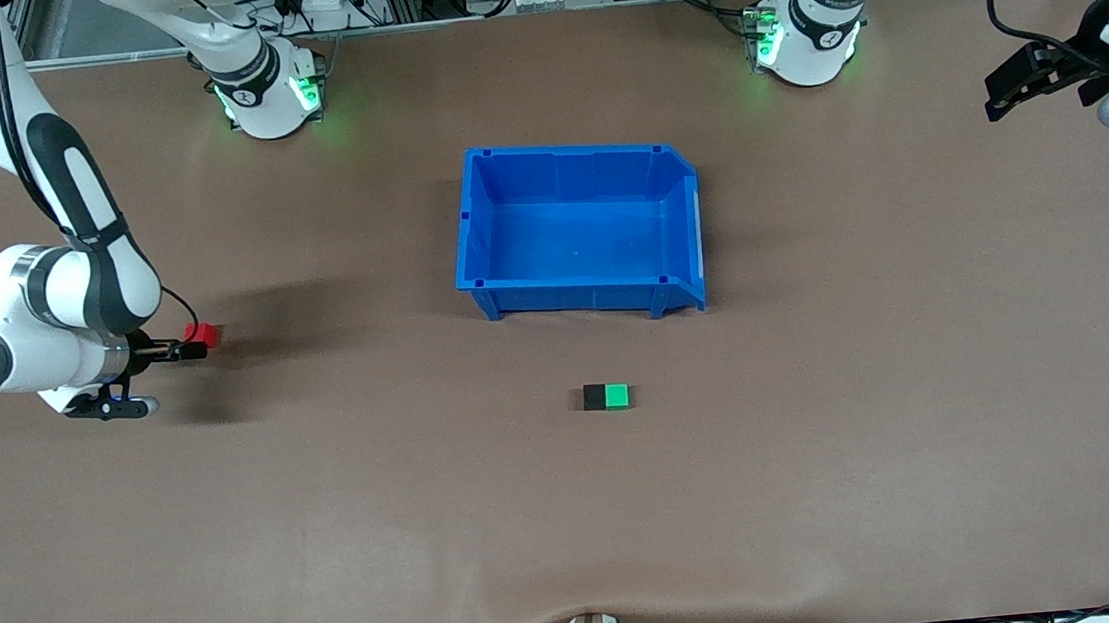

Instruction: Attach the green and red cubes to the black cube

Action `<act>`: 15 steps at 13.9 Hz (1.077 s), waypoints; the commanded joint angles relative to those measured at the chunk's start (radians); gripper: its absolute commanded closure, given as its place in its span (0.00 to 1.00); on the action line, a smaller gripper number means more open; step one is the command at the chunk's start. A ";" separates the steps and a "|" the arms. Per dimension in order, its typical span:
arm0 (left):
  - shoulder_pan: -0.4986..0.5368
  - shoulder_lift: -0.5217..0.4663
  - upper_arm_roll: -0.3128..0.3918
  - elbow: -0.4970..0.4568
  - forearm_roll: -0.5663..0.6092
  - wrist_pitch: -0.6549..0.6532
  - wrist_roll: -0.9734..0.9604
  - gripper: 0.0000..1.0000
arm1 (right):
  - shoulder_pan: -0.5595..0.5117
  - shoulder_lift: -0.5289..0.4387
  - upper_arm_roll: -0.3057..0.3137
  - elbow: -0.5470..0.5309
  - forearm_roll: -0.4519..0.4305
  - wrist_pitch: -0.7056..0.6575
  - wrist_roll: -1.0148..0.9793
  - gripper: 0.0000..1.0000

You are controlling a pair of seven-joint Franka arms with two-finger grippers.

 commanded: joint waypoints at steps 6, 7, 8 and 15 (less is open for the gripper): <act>-0.003 0.050 -0.091 0.046 0.014 0.034 -0.099 0.00 | -0.005 0.011 0.009 -0.047 0.023 0.076 0.010 0.00; -0.003 0.053 -0.092 0.046 0.012 0.048 -0.099 0.00 | -0.004 0.011 0.009 -0.055 0.023 0.077 0.027 0.00; -0.003 0.056 -0.092 0.046 0.011 0.052 -0.099 0.00 | -0.001 0.011 0.009 -0.058 0.023 0.077 0.040 0.00; 0.008 0.052 -0.089 0.046 0.005 0.019 -0.078 0.00 | 0.005 0.019 0.009 -0.058 0.024 0.081 0.047 0.17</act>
